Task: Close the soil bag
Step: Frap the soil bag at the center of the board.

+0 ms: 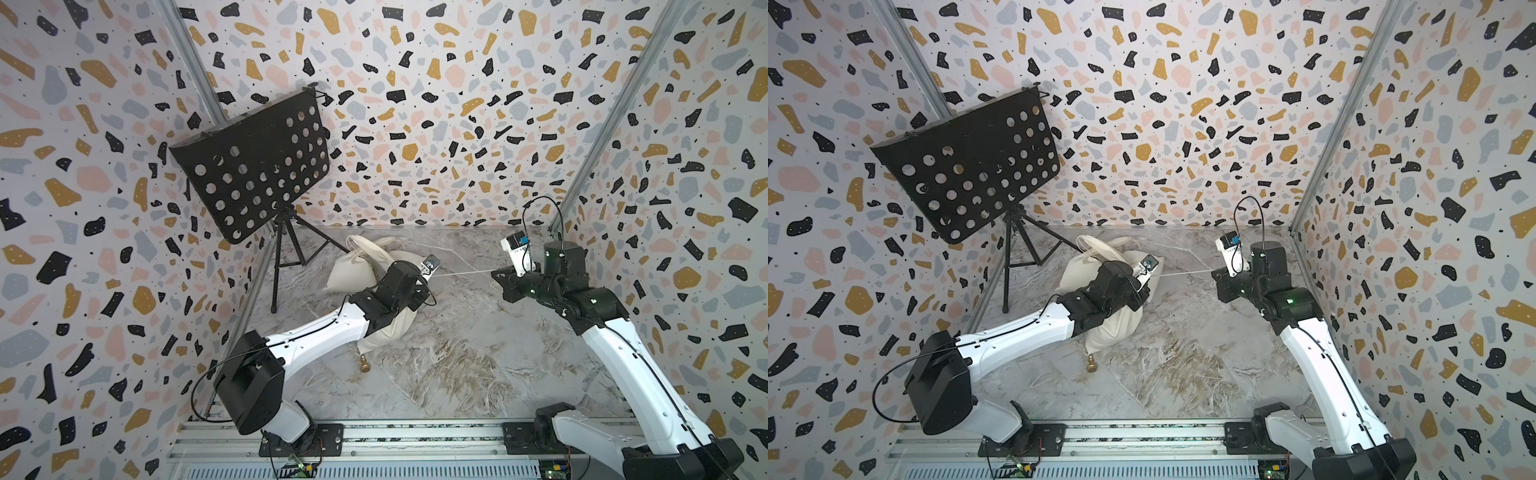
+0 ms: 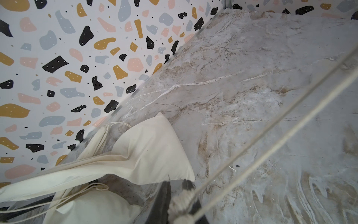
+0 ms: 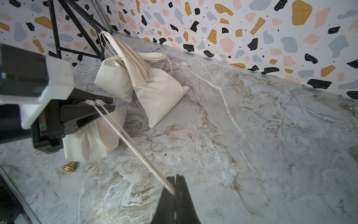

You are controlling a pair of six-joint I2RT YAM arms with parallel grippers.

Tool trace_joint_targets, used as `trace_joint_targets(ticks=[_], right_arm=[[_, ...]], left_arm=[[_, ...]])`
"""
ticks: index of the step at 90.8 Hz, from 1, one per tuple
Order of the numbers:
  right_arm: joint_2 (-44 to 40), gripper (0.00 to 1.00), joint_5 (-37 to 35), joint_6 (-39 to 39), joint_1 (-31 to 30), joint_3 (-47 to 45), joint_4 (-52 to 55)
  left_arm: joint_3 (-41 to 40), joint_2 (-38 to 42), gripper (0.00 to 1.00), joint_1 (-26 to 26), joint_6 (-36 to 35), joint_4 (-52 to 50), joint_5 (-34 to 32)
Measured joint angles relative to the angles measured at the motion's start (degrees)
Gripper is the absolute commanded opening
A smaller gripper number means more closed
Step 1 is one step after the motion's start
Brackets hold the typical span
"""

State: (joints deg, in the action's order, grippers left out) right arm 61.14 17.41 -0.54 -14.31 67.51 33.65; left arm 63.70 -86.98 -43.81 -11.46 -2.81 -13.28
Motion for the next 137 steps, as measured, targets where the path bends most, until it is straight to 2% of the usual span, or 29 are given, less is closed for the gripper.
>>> trace_joint_targets(ticks=[19,37,45,50,59,69,77,98,114,137], right_arm=[[0.13,0.0,-1.11,-1.01,2.69,-0.07,-1.14],[0.61,0.0,0.17,-1.81,2.91,-1.11,-1.92],[0.76,0.0,0.92,-2.16,3.76,-2.14,-2.49],[0.96,0.0,1.6,-2.47,4.28,-2.71,-3.06],[1.6,0.0,2.45,-3.17,4.07,-3.3,-4.81],[2.14,0.0,0.7,-3.39,1.7,-3.61,-6.93],[2.34,0.0,-1.44,-3.37,-0.39,-3.61,-8.46],[2.78,0.0,-5.14,-3.28,-5.49,-2.73,-9.14],[2.49,0.0,-6.8,-2.89,-7.63,-1.03,-8.57],[-0.48,0.0,-8.57,-2.69,-7.63,-0.52,-6.86]], left_arm=[[-1.88,0.15,0.24,6.58,0.07,-5.77,-3.23],[-5.62,2.67,0.22,8.52,-0.17,-7.02,-4.72],[-6.14,3.8,0.25,9.33,-0.15,-7.96,-5.29],[-6.16,3.85,0.34,9.86,-0.11,-8.61,-5.81],[-7.48,4.42,0.6,11.04,-0.63,-9.16,-6.14],[-11.34,8.52,0.83,11.34,-1.14,-9.86,-4.79],[-14.19,13.25,0.91,10.19,-1.92,-10.34,-2.23],[-14.71,18.27,0.95,2.01,-3.23,-5.77,2.93],[-13.25,16.11,0.97,-2.71,-5.27,-3.19,8.0],[-6.93,7.54,0.95,-7.69,-6.86,0.98,16.09]])
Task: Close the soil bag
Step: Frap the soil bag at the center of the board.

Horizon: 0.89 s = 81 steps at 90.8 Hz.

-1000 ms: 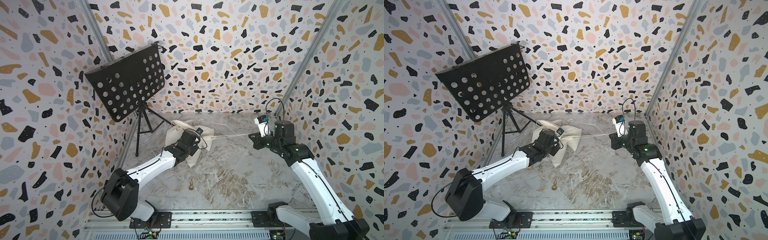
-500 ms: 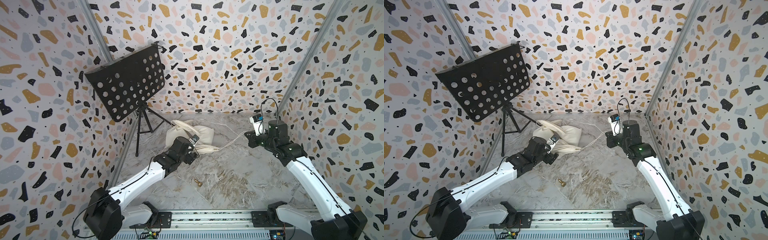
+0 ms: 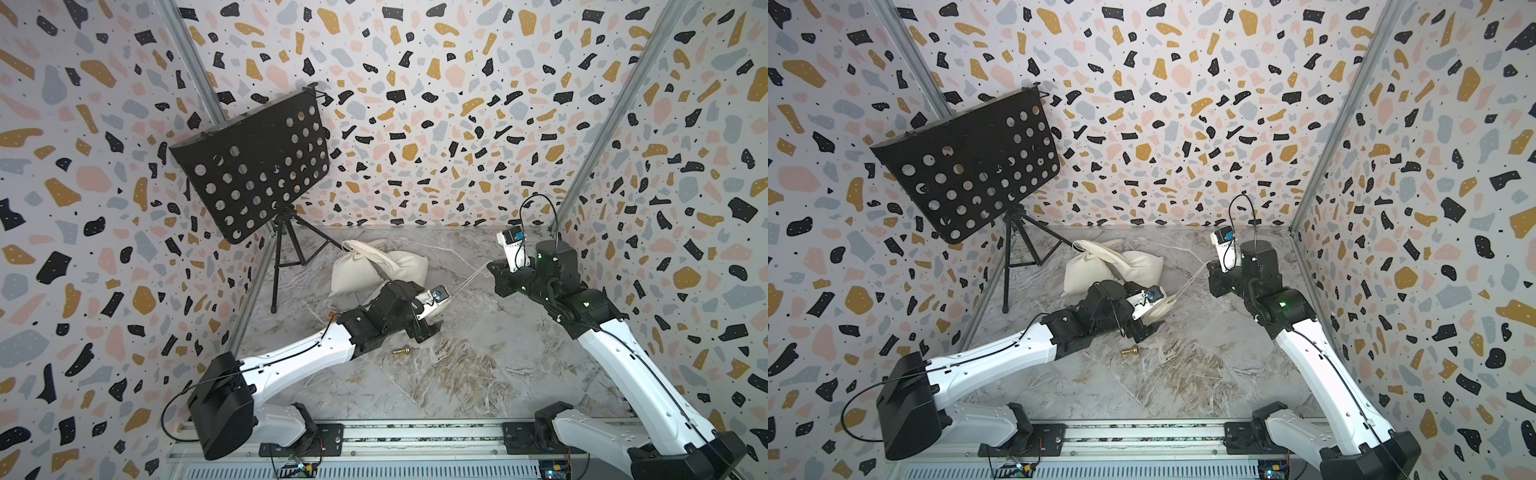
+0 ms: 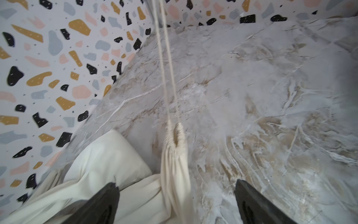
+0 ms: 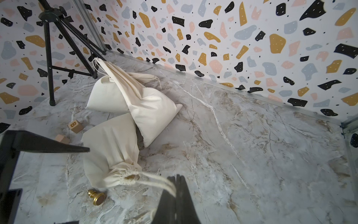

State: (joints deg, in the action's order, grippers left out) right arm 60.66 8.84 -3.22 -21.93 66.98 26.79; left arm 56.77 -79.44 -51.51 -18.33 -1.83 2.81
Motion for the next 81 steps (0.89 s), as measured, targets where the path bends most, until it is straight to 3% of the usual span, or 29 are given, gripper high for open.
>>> trace_joint_targets(ticks=[25,47,56,67,81], right_arm=[[-1.68,0.0,-0.52,0.17,-0.11,0.59,1.95],[-2.67,0.0,-1.18,0.96,-0.15,0.59,2.64],[-2.97,0.0,-1.81,1.55,-0.2,0.59,2.82],[-2.99,0.0,-3.82,2.71,-0.42,0.59,4.59],[-3.02,0.0,-5.68,4.26,-0.42,0.57,7.48]], left_arm=[[10.95,-13.25,0.76,0.04,-0.24,2.05,0.76],[16.9,-18.8,0.23,1.73,-0.5,1.95,1.03],[17.0,-19.98,0.07,2.08,-0.15,2.12,1.38],[16.33,-20.68,0.01,1.95,0.59,3.37,0.72],[12.85,-20.24,0.02,1.05,1.38,7.06,-4.09]])
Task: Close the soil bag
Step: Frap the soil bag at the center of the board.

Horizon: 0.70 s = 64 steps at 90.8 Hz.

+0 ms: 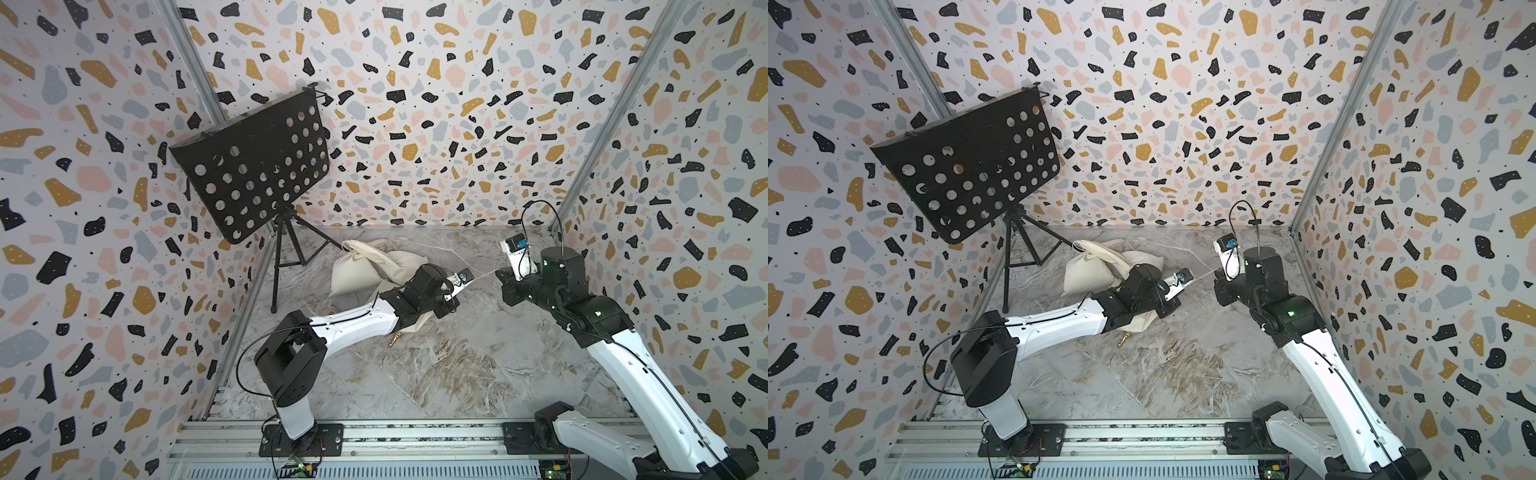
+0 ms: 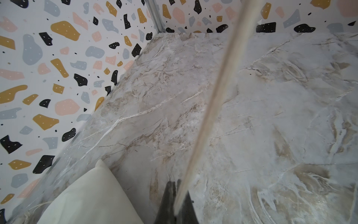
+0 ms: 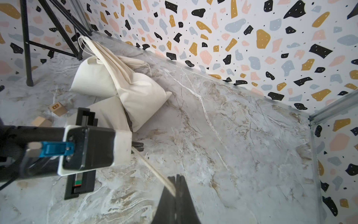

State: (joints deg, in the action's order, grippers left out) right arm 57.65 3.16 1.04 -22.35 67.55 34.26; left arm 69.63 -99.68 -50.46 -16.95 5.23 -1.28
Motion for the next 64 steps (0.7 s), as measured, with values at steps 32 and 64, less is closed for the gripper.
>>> trace_joint_targets(ticks=[32,64], right_arm=[[0.57,0.0,4.22,-0.26,5.79,0.0,3.45],[-0.7,0.0,3.67,-2.12,9.25,0.0,3.43]], left_arm=[[-3.45,1.68,0.15,-2.08,0.11,2.84,-9.4],[-0.9,-1.86,0.18,-1.7,2.75,-6.6,-15.3]])
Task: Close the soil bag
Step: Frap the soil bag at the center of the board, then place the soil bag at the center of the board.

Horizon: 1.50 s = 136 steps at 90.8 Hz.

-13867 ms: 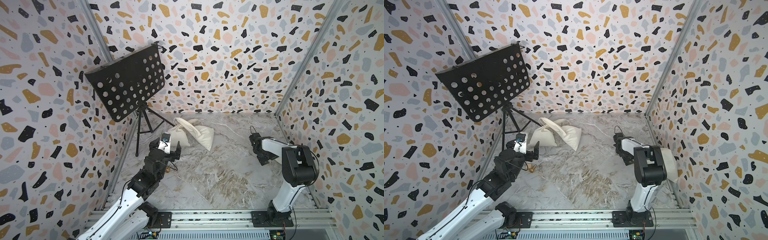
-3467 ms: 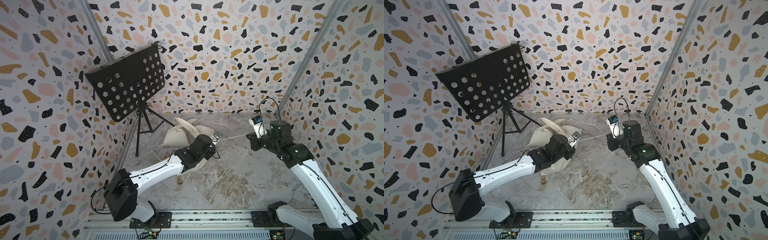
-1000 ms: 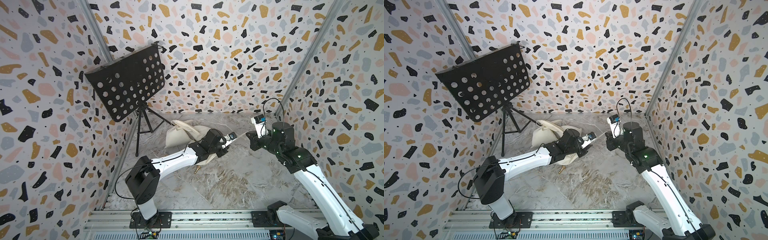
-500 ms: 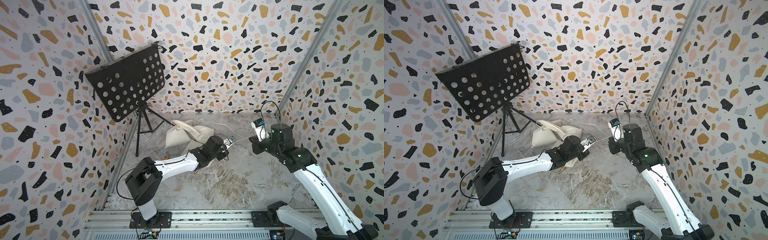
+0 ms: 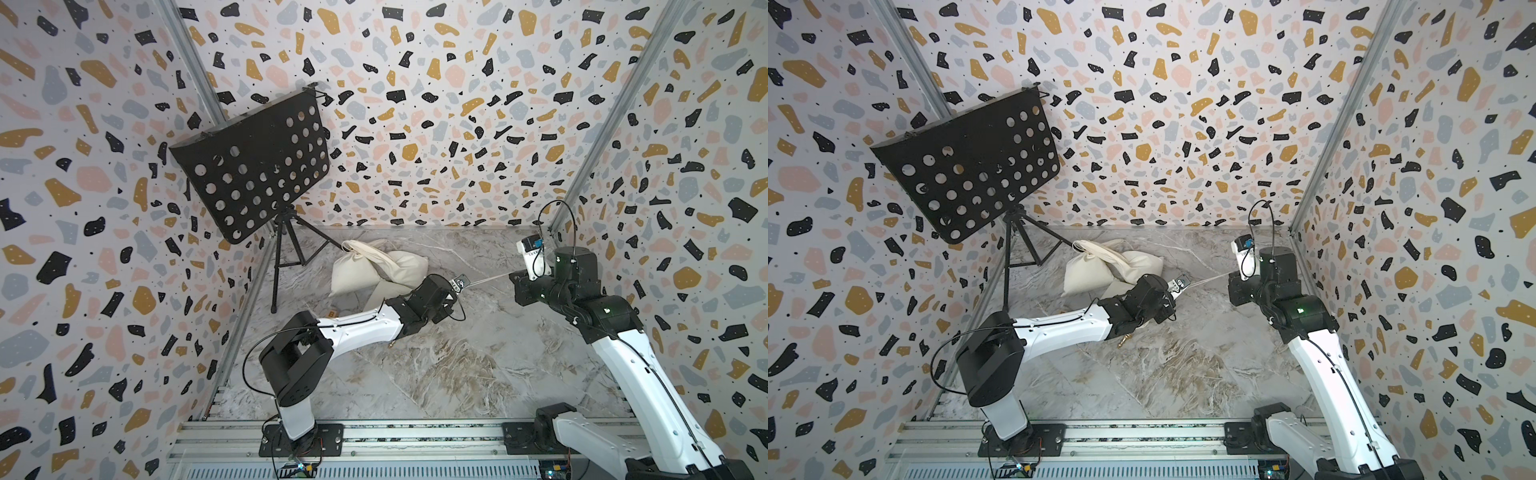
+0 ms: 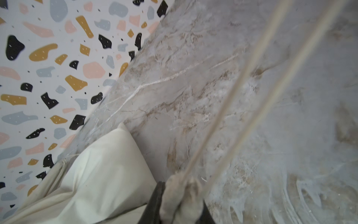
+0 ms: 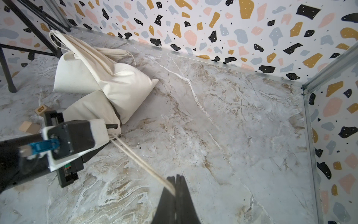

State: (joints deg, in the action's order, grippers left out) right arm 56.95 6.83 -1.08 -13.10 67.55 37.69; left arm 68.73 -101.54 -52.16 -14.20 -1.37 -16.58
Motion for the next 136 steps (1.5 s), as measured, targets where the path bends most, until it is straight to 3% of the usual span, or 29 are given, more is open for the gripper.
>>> trace_joint_targets(ticks=[26,44,52,57,67,82,98,113,123,136], right_arm=[[-1.66,0.0,0.07,-2.47,0.98,-4.61,-3.93],[0.72,0.0,0.39,-6.16,1.01,-9.88,-10.95],[2.73,0.22,1.16,-9.09,1.7,-13.35,-16.15],[4.24,0.36,1.77,-10.64,2.34,-16.17,-19.69],[7.5,0.66,4.24,-14.84,2.99,-22.53,-25.46],[9.64,0.99,3.39,-17.81,2.95,-29.57,-29.05],[7.02,1.0,-8.0,-19.41,3.76,-30.86,-28.2],[3.41,1.0,-16.76,-19.43,7.04,-33.05,-31.21],[5.03,1.0,-21.14,-16.98,7.52,-35.45,-37.4],[11.34,1.0,-25.97,-11.67,7.56,-39.47,-49.94]], left_arm=[[-3.96,3.26,0.18,8.0,2.97,-9.88,-6.12],[-8.37,10.67,0.38,10.45,3.69,-10.91,-8.76],[-10.62,11.41,0.69,9.92,3.87,-10.45,-8.15],[-11.61,11.39,0.8,8.83,4.33,-10.51,-7.72],[-12.26,11.43,0.91,6.36,4.74,-11.23,-5.31],[-14.99,17.46,1.0,5.16,6.69,-10.38,0.33],[-18.84,33.4,1.0,6.86,9.79,-7.89,3.69],[-25.62,46.23,1.0,15.72,15.13,-1.62,2.99],[-31.5,49.16,1.0,22.36,17.51,0.81,-0.7],[-38.36,46.29,1.0,32.02,18.97,4.59,-7.13]])
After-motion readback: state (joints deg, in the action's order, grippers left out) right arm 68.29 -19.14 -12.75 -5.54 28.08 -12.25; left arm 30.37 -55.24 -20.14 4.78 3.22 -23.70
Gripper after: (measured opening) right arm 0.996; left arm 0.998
